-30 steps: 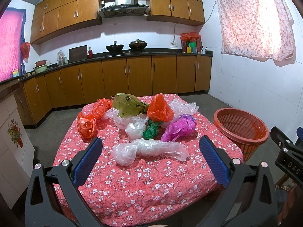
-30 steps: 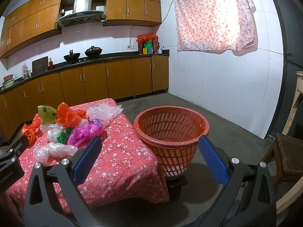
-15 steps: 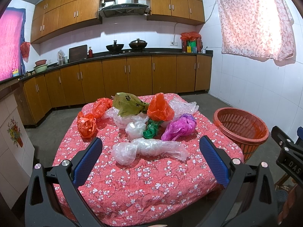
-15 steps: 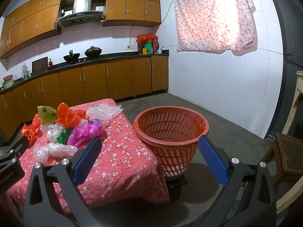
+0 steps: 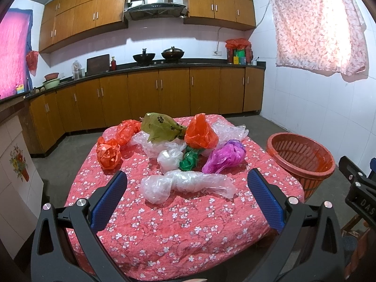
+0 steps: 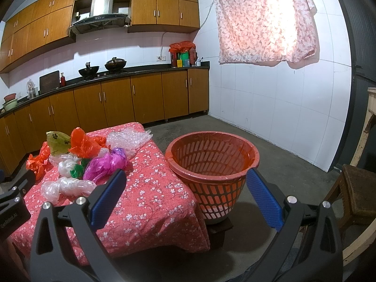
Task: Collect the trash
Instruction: 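Grasp the purple bag with the right gripper while the left gripper approaches the clear bag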
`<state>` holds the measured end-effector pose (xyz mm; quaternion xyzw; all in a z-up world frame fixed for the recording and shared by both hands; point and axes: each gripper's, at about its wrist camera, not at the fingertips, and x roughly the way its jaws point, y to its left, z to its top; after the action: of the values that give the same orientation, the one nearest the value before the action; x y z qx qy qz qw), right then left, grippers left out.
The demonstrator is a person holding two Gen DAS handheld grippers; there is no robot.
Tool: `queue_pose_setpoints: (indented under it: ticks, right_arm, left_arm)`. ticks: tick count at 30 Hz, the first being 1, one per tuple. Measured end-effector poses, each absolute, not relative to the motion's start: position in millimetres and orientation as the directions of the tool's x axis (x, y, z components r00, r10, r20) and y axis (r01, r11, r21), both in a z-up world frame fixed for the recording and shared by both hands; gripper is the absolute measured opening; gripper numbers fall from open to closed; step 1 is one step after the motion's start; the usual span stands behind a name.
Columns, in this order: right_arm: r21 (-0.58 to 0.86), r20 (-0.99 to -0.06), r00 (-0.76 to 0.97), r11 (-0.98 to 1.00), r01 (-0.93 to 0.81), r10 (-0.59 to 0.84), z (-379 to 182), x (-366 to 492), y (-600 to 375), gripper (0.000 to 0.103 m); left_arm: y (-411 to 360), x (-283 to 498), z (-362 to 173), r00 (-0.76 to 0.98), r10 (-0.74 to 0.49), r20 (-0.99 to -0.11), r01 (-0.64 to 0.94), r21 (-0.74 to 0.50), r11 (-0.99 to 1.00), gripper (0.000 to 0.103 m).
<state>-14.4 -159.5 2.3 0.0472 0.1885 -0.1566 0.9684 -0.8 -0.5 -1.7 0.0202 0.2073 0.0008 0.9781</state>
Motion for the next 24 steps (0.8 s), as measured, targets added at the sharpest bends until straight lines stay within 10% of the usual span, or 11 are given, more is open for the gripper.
queue_pose_setpoints:
  ticks: [15, 24]
  right_arm:
    - [0.019, -0.402, 0.885, 0.965, 0.263, -0.234, -15, 30, -148, 0.099]
    - [0.033, -0.472, 0.873, 0.987, 0.156, -0.122, -23, 104, -122, 0.079]
  left_arm:
    - [57, 26, -28, 0.880, 0.134, -0.456, -0.129, 0.043, 0.991, 0.101]
    - [69, 46, -32, 0.877, 0.143, -0.458, -0.135, 0.050, 0.990, 0.101]
